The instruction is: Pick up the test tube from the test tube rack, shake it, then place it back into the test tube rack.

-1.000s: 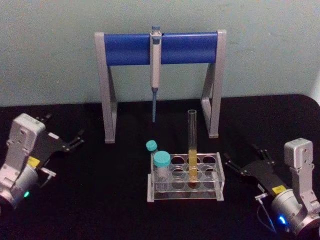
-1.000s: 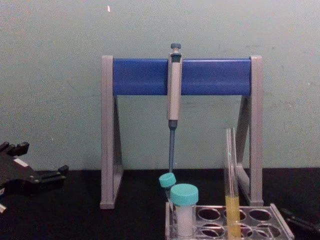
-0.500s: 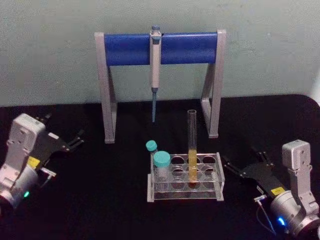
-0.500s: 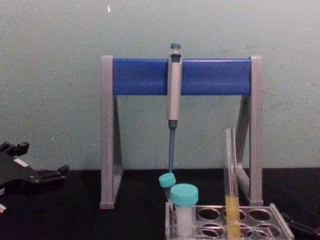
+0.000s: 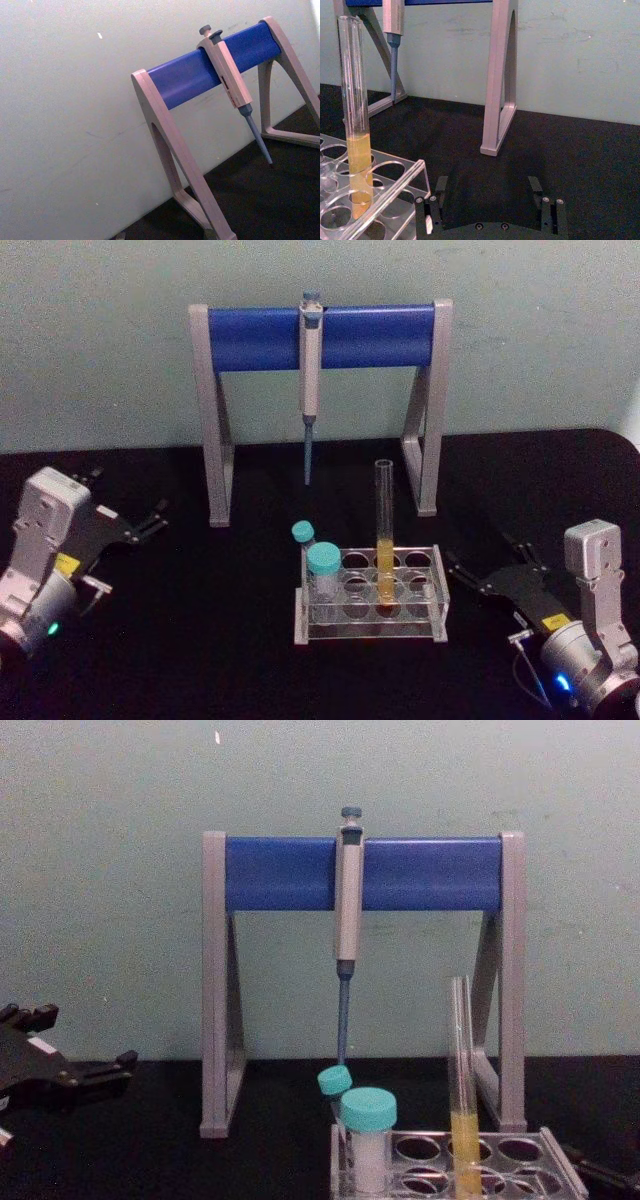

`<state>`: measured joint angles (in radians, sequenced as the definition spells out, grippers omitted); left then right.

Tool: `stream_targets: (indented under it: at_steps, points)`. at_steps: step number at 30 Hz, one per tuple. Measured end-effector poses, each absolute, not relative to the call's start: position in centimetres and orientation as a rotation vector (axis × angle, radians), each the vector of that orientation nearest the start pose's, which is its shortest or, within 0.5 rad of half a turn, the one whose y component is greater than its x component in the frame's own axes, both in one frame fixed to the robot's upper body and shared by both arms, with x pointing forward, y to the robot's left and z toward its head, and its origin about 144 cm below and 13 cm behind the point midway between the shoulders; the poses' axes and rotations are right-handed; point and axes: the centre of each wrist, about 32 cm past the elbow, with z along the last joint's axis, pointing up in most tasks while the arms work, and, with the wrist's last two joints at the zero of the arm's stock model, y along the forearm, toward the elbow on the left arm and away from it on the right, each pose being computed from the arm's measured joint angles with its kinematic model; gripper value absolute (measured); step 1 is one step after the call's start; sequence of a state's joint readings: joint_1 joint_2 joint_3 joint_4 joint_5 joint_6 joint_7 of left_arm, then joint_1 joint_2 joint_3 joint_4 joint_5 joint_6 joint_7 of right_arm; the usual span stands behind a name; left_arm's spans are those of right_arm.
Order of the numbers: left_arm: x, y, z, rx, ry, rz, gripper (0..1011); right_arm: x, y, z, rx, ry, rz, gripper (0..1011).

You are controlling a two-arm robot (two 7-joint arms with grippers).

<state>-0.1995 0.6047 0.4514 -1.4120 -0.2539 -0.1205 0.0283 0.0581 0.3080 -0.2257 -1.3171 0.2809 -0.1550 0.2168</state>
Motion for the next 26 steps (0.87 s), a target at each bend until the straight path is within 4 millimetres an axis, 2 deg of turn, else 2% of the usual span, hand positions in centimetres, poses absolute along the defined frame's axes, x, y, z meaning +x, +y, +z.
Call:
stream_targets:
  at_steps: [26]
  points:
    - [48.86, 30.97, 113.98, 0.304, -0.285, 1.248, 1009, 46.07, -27.46, 107.92, -0.100, 0.045, -1.210, 1000]
